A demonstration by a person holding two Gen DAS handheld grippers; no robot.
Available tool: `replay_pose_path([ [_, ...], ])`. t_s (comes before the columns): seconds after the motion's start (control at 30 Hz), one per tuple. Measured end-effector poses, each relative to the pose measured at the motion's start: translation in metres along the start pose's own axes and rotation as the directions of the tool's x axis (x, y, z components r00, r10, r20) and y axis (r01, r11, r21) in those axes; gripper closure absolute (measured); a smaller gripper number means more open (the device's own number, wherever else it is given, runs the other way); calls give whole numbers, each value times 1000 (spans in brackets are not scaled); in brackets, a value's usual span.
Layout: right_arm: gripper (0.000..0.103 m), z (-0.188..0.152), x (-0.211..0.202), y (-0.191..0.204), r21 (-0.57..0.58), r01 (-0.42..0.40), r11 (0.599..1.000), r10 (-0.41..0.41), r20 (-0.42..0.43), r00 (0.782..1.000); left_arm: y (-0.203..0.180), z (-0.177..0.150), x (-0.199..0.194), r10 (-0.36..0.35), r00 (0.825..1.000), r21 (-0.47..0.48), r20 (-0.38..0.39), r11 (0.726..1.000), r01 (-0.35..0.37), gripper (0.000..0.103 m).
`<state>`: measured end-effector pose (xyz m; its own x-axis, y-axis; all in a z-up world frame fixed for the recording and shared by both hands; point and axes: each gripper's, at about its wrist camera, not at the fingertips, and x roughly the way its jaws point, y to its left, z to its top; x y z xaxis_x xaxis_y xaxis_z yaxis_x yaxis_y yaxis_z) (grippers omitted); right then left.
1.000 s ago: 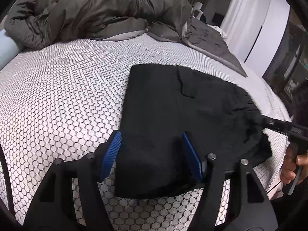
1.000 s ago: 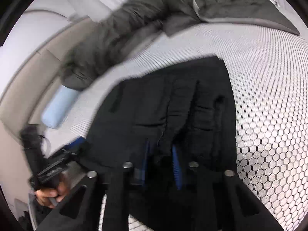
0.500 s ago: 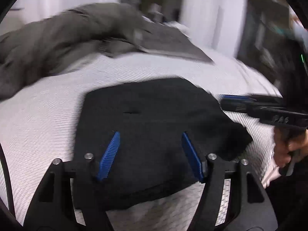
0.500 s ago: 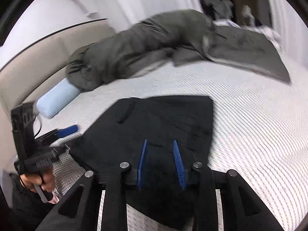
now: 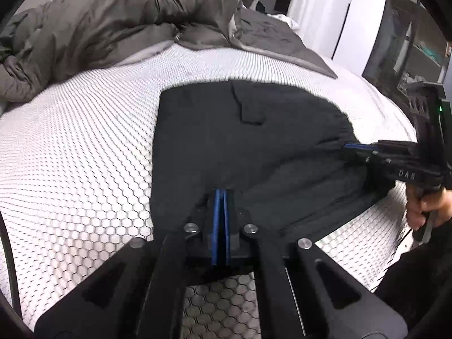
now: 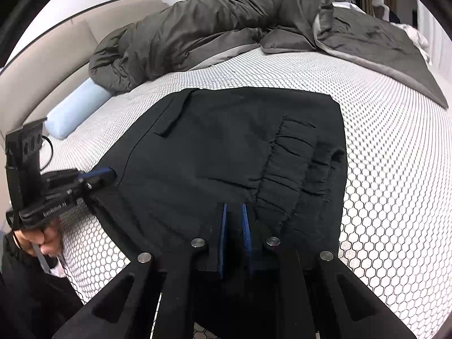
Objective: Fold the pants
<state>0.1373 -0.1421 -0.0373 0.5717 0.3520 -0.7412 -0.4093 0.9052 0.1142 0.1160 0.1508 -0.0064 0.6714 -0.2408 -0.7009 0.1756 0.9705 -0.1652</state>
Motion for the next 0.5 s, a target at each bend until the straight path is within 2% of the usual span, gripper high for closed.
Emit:
replay_pose_path([
  [0.03, 82, 4, -5, 2, -5, -14, 1000, 14, 12, 1000, -1, 4, -8, -8, 1000, 2, 29, 1000, 8, 100],
  [0.1, 81, 13, -3, 11, -12, -48, 999, 48, 15, 999, -6, 21, -5, -24, 999, 7, 48, 1000, 24, 89],
  [0.17, 80, 24, 9, 24, -26, -61, 998, 62, 10, 998, -12, 37, 12, -56, 998, 13, 19, 998, 55, 66],
  [0.23, 80, 30, 19, 34, -33, -75, 997, 75, -8, 997, -17, 48, 40, -98, 994, 33, -46, 994, 100, 64],
  [0.3, 80, 38, 39, 43, -53, -71, 996, 68, -55, 996, -16, 48, 61, -59, 994, 90, -91, 994, 68, 64],
  [0.4, 80, 35, 47, 36, -85, 14, 996, -22, -92, 996, -2, 42, 52, -120, 989, 108, -91, 986, 130, 66],
  [0.43, 80, 32, 42, 28, -84, 65, 994, -72, -89, 993, 6, 40, 45, -120, 989, 94, -84, 987, 128, 66],
  [0.47, 80, 29, 34, 15, -85, 133, 987, -141, -91, 986, 15, 38, 40, -110, 991, 82, -79, 990, 117, 72],
  [0.5, 82, 29, 30, 8, -74, 125, 989, -132, -96, 987, 25, 35, 36, -91, 993, 62, -76, 993, 96, 75],
])
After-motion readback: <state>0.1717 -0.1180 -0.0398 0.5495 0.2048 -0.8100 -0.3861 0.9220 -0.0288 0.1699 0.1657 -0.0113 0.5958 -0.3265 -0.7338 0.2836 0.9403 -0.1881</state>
